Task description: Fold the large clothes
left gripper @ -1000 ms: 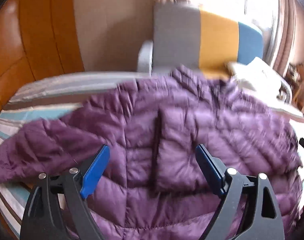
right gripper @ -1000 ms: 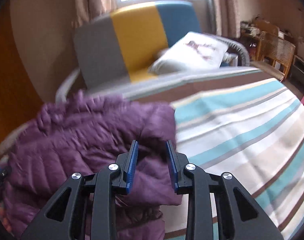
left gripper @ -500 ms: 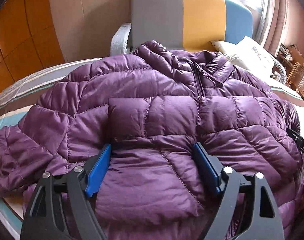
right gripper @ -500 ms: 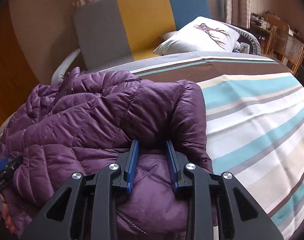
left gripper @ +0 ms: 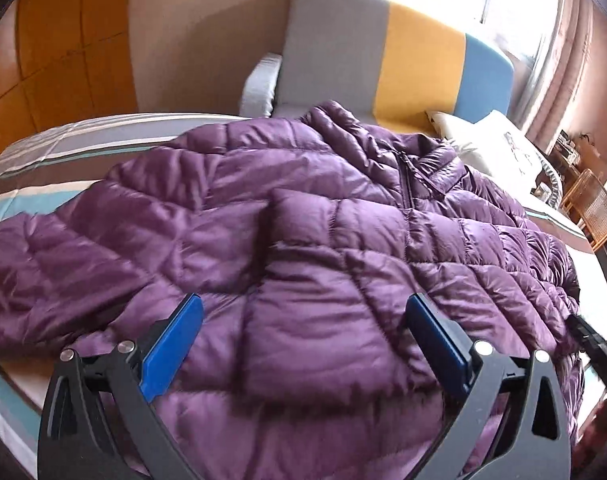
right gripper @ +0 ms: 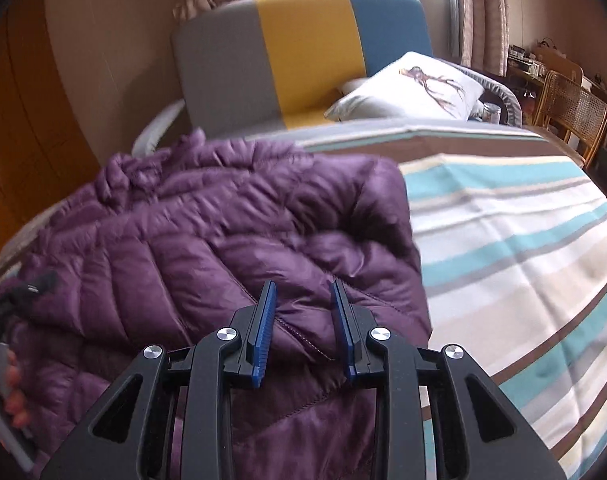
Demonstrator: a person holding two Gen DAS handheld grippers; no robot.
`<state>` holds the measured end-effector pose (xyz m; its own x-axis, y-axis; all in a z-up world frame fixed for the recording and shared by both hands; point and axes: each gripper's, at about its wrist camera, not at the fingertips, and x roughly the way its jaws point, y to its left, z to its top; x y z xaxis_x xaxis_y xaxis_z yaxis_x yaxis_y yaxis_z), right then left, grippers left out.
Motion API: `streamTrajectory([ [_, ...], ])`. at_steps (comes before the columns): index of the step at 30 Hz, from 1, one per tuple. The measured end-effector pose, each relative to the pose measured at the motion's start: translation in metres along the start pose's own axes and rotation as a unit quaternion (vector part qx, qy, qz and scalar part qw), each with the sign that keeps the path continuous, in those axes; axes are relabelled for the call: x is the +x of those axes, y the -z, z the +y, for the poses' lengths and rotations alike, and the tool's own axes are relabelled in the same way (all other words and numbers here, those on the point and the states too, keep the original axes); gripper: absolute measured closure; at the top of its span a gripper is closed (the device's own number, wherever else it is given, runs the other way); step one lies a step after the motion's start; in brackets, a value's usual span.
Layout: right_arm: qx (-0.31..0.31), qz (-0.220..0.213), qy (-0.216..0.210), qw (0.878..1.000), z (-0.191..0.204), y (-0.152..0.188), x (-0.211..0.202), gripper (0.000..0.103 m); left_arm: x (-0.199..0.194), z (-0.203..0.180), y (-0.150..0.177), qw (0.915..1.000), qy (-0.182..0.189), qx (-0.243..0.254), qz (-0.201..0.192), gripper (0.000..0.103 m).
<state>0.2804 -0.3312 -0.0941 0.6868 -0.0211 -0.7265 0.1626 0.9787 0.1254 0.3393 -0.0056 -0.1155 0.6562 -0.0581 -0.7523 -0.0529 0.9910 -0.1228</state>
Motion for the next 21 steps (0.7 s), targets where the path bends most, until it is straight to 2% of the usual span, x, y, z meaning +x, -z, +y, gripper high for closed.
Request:
streamTrajectory([
  [3, -0.001, 0.015, 0.006, 1.0, 0.001, 0.003, 0.009, 0.075, -0.017, 0.015, 0.005, 0.9999, -0.005, -0.012, -0.011, 0.002],
  [10, -0.021, 0.008, 0.026, 0.999, 0.008, 0.008, 0.009, 0.075, -0.046, 0.073, 0.008, 0.9976, -0.007, -0.059, -0.035, 0.002],
  [15, -0.027, 0.006, 0.033, 0.999, 0.01, 0.009, 0.009, 0.075, -0.064, 0.122, 0.01, 0.992, -0.058, -0.101, -0.05, 0.002],
  [18, -0.03, 0.005, 0.037, 0.999, 0.012, 0.009, 0.009, 0.075, -0.077, 0.158, 0.015, 0.9846, -0.094, -0.135, -0.058, 0.002],
  [21, -0.031, 0.005, 0.038, 0.999, 0.012, 0.009, 0.009, 0.075, -0.091, 0.196, 0.024, 0.9737, -0.136, -0.17, -0.067, 0.002],
])
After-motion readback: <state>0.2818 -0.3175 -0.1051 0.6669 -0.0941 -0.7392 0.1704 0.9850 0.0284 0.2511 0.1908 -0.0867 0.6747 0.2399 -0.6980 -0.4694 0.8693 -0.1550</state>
